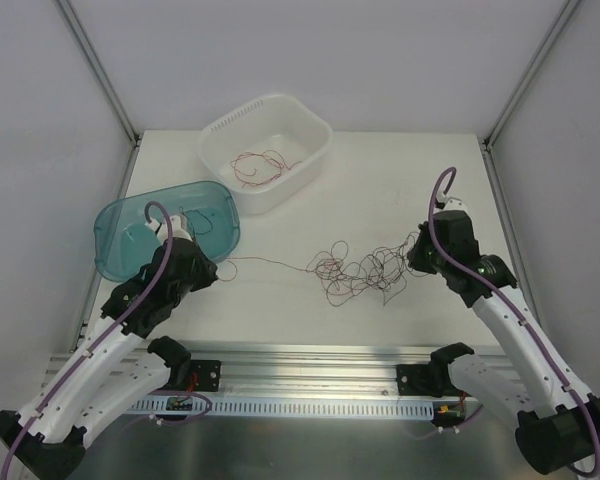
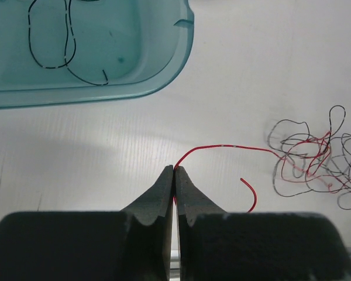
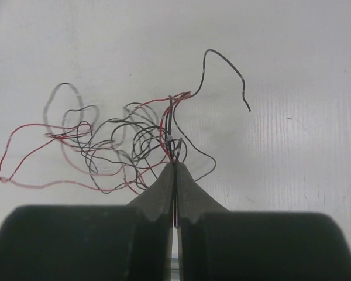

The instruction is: Untangle the cables

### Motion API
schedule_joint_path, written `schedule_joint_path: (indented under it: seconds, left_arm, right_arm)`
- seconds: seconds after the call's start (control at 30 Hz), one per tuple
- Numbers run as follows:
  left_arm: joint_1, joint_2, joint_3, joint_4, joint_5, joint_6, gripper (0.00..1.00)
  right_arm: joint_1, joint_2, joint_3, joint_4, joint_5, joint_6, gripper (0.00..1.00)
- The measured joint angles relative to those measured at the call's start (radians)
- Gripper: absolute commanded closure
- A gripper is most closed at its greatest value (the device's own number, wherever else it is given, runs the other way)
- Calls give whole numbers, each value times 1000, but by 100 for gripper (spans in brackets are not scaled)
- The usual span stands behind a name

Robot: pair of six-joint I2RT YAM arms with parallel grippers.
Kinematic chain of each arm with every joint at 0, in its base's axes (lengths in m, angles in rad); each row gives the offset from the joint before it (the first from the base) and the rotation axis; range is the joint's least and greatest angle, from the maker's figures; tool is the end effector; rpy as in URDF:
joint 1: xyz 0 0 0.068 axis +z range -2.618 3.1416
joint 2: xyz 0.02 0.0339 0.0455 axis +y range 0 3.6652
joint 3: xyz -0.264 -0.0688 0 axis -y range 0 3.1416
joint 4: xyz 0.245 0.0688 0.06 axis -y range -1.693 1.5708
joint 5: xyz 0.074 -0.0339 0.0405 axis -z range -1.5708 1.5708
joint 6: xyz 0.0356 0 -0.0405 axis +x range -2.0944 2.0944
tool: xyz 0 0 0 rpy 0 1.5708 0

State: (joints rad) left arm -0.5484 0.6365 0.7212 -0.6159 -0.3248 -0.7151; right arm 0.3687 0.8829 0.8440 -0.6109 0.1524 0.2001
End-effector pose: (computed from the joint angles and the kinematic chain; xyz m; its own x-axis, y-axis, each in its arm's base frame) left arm 0.1251 -0.0631 0.2964 -0.4964 -0.4249 -0.7570 -0.0877 0.8921 -0.4433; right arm 0.1759 0.0622 0.3018 -0.6015 -0.0218 -0.7986 -0.1264 0.9896 0.0682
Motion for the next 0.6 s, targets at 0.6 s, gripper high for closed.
schedule_joint_path:
  seconds: [0.6]
  left_arm:
    - [20, -11, -49, -242, -176, -19, 100]
  right_arm:
    - [-137, 9, 568, -163, -42, -107, 94]
